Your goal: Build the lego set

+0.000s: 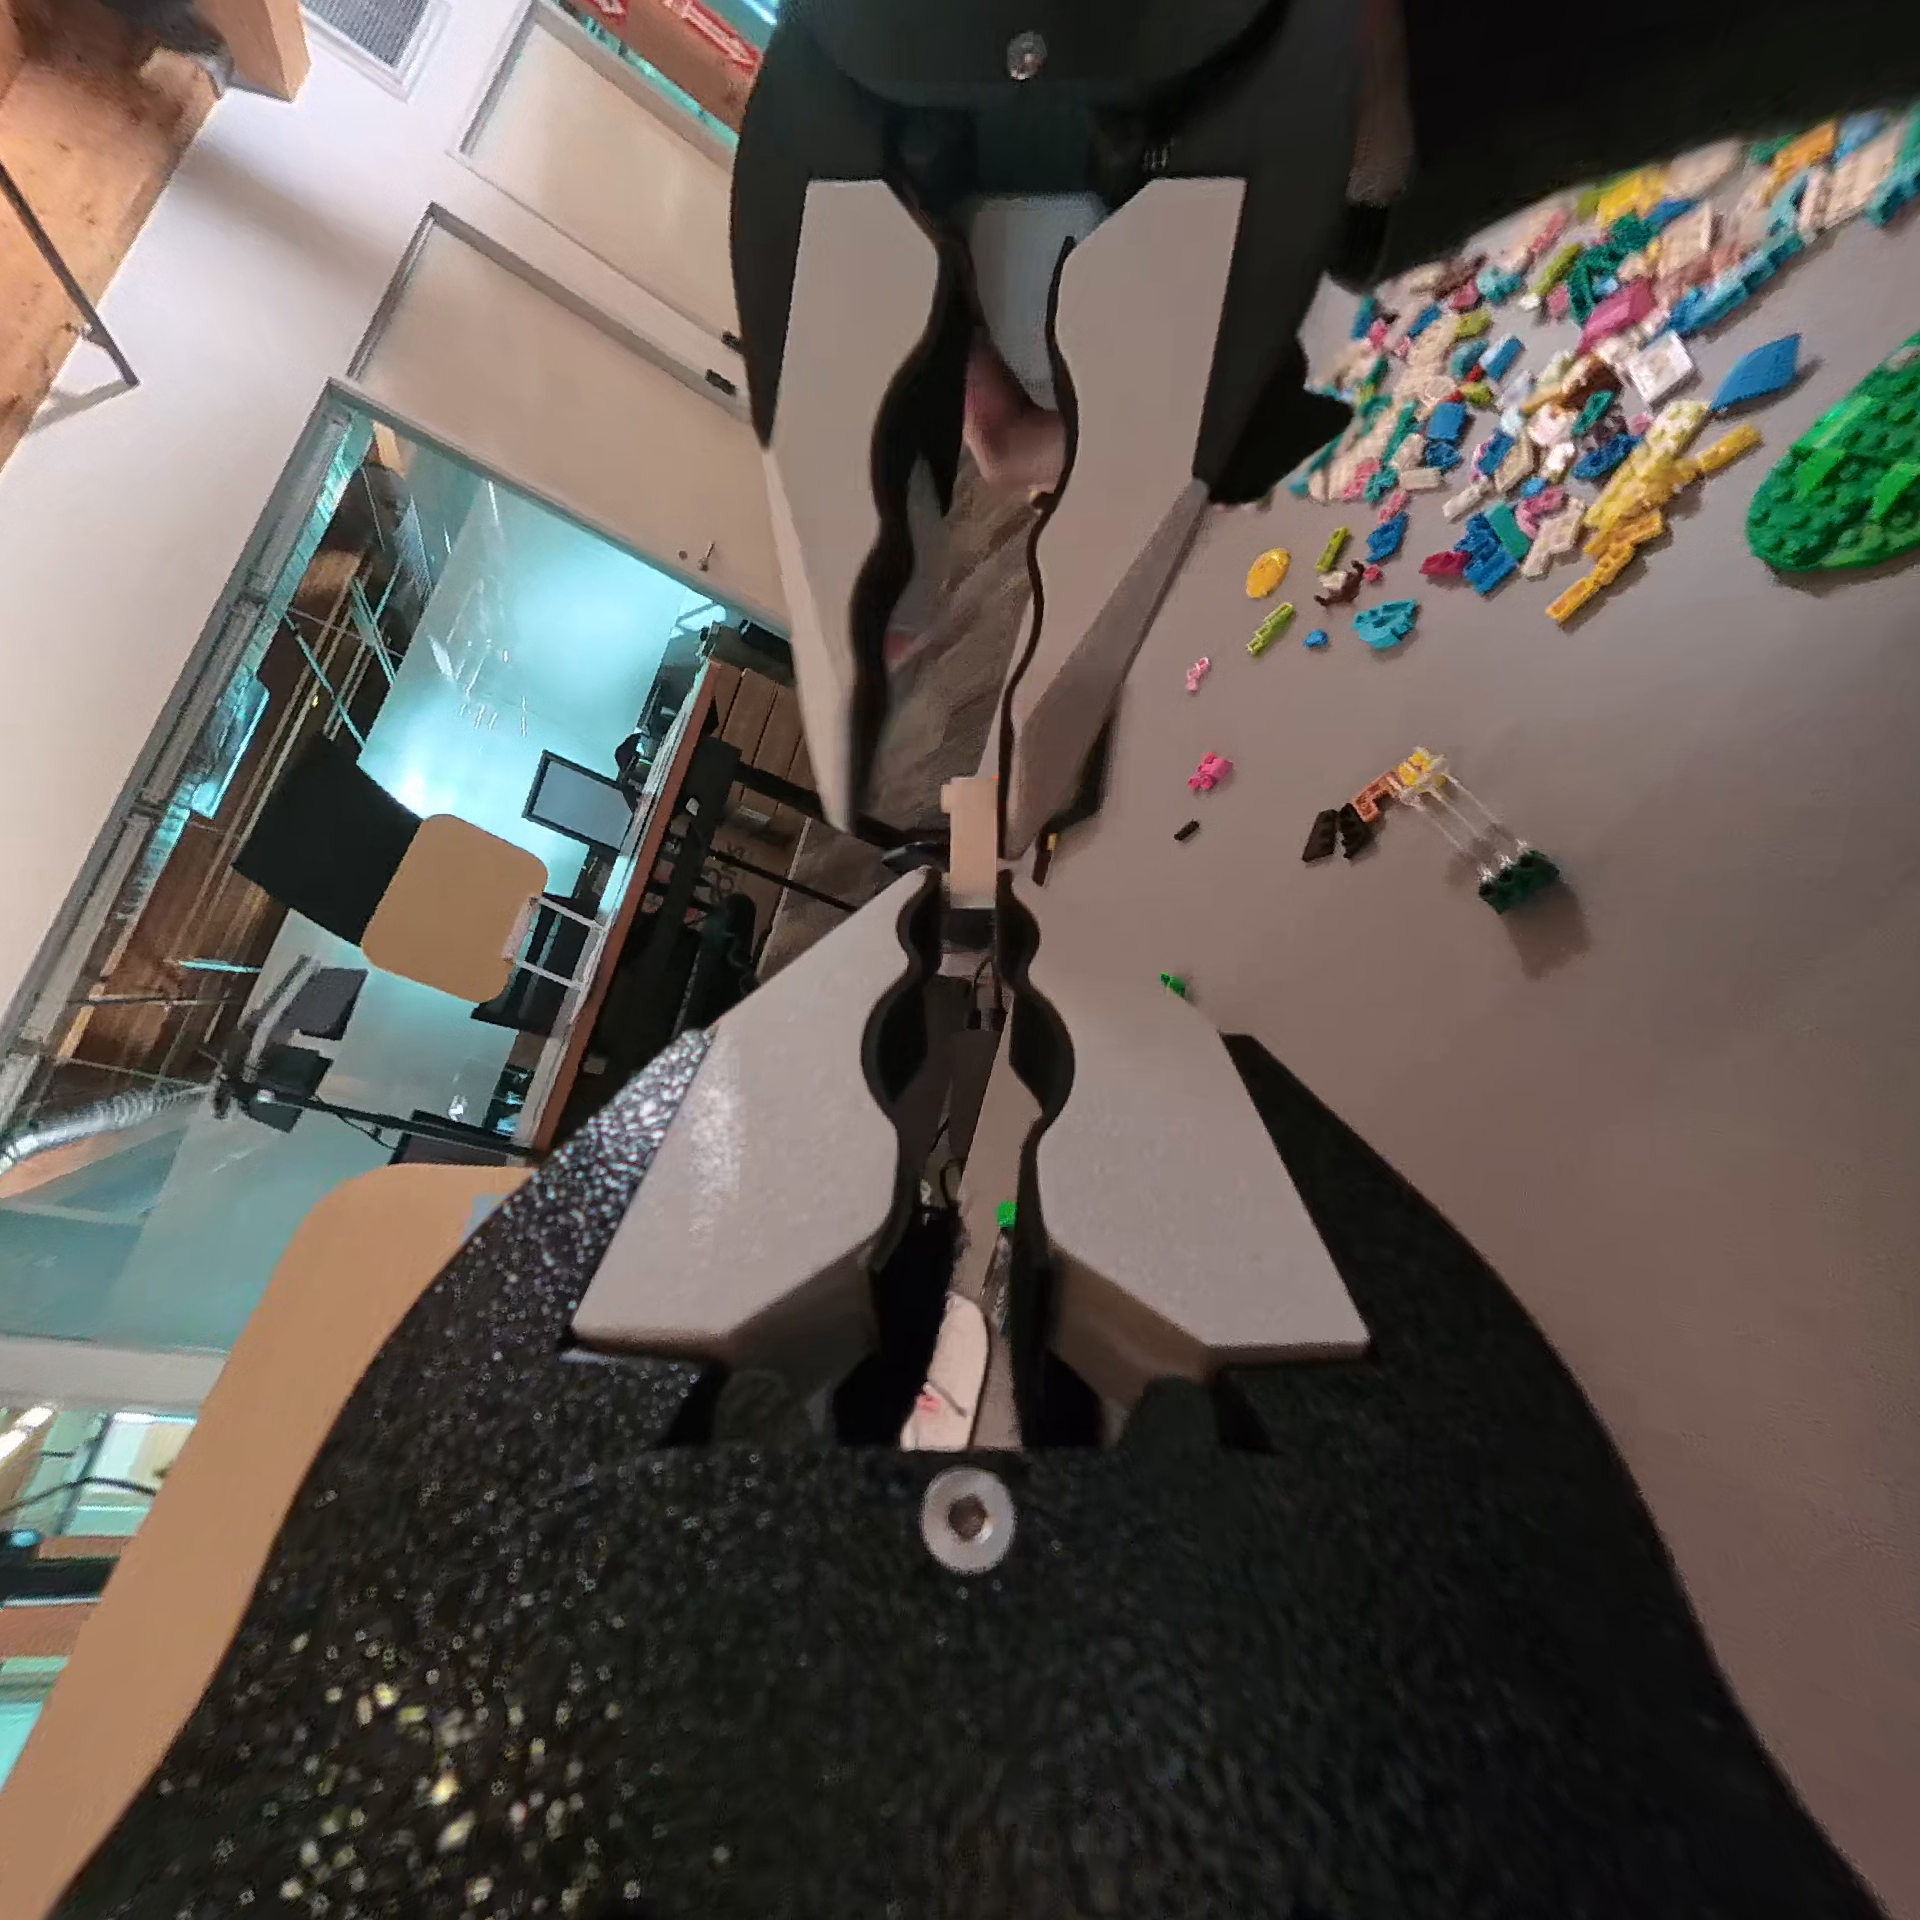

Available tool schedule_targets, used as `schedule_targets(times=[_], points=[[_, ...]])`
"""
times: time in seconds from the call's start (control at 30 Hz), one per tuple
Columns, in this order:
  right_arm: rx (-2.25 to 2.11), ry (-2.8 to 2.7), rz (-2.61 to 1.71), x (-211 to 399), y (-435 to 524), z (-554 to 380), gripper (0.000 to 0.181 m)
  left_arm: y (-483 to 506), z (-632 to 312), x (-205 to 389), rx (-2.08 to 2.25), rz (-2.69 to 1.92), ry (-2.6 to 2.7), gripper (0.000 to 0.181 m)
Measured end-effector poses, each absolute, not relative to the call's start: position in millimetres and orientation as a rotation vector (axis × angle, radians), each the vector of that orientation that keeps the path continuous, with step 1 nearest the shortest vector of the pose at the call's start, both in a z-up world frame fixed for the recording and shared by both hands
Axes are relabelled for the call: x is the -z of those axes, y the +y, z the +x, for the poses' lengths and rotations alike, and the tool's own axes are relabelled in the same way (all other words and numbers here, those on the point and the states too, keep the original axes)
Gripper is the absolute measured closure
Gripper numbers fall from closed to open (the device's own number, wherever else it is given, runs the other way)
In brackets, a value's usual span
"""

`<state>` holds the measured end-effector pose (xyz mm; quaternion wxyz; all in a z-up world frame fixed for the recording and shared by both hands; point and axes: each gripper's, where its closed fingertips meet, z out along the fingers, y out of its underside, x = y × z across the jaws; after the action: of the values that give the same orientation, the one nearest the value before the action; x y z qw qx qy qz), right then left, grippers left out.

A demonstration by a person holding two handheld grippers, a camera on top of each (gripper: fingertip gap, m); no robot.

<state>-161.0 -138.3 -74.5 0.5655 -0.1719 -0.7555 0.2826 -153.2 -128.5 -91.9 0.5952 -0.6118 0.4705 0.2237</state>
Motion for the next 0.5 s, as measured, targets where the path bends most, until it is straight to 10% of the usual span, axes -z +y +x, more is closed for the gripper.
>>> schedule_targets(times=[0.5], points=[[-1.212, -1.316, -0.592, 0, -104, -168, 0.146, -123, -203, 29, 0.001, -1.378, 0.679, 0.174]])
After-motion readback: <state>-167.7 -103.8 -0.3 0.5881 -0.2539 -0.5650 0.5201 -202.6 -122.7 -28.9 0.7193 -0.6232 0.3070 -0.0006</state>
